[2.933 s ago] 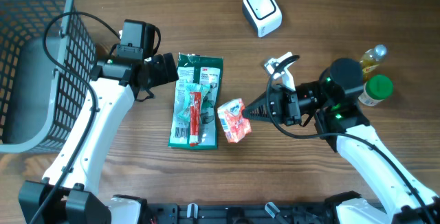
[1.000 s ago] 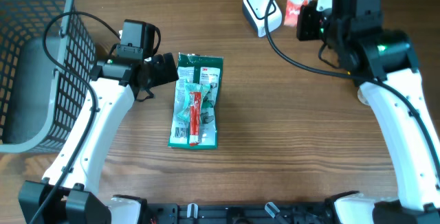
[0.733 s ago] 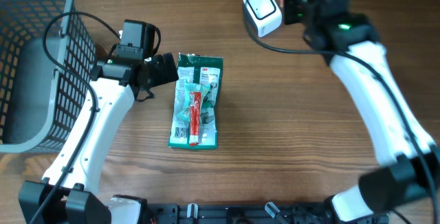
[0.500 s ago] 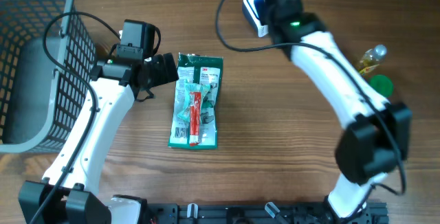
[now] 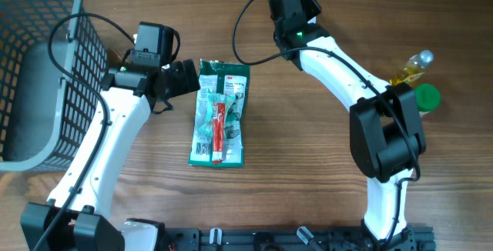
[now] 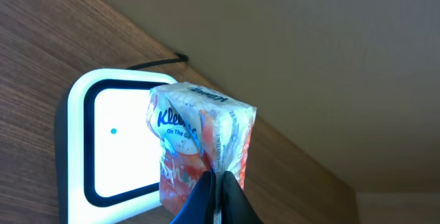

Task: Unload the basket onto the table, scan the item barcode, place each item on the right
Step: 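Carry the Kleenex pack up to the white scanner and hold it, then move the Kleenex pack back down toward the table's right side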

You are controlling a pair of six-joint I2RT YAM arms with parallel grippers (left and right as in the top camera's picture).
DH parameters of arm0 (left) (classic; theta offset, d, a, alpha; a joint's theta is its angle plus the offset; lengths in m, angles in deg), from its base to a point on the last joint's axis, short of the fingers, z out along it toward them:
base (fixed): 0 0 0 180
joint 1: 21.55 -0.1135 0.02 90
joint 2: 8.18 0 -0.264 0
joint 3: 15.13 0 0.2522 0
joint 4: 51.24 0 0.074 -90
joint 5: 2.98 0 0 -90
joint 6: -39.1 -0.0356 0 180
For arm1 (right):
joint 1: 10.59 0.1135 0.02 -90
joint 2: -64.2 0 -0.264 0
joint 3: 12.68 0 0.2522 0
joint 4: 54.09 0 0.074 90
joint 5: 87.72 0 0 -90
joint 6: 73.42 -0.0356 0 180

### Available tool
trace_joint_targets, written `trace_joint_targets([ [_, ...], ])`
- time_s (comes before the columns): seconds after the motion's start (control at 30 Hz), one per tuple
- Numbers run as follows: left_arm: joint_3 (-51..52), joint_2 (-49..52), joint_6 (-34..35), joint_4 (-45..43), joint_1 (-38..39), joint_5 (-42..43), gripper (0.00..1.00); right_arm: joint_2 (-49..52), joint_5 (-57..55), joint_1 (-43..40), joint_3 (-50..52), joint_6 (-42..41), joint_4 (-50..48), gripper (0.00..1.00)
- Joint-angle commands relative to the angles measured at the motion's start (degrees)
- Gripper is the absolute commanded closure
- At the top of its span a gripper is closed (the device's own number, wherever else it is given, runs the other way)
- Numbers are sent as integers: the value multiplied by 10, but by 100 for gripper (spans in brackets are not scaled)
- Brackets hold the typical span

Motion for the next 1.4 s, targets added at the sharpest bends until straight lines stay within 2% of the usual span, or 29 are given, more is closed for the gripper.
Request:
trace_joint_targets([
  [0.0,-9,-5,-7,0,-3,-5,0,1,1,-1,-4,-18,-3,96],
  [0.13,-9,-5,-7,1,-3,-5,0,-53,-1,0,-4,-68,33,96],
  [0.3,-9,-5,-7,0,-3,-5,0,-176,6,-1,-4,-148,122,96],
  [0.43,-9,-5,-7,0,-3,-5,0,-289,63,-3,-4,-231,254,95],
  [0.57,-9,-5,-7,0,-3,-5,0,-375,168,-20,-4,-307,408,96],
  [0.7,-9,-5,-7,0,-3,-5,0,-401,268,-46,-4,-350,550,96],
  [0.8,-9,-5,-7,0,-3,-5,0,-394,296,-58,9,-382,630,96],
  [1.0,-9,-5,-7,1,-3,-5,0,-377,295,-61,118,-416,645,96],
  [1.23,-9,-5,-7,0,-3,-5,0,-359,295,-61,254,-492,580,95],
  [1.37,-9,-5,-7,0,-3,-5,0,-359,283,-61,301,-500,534,95],
])
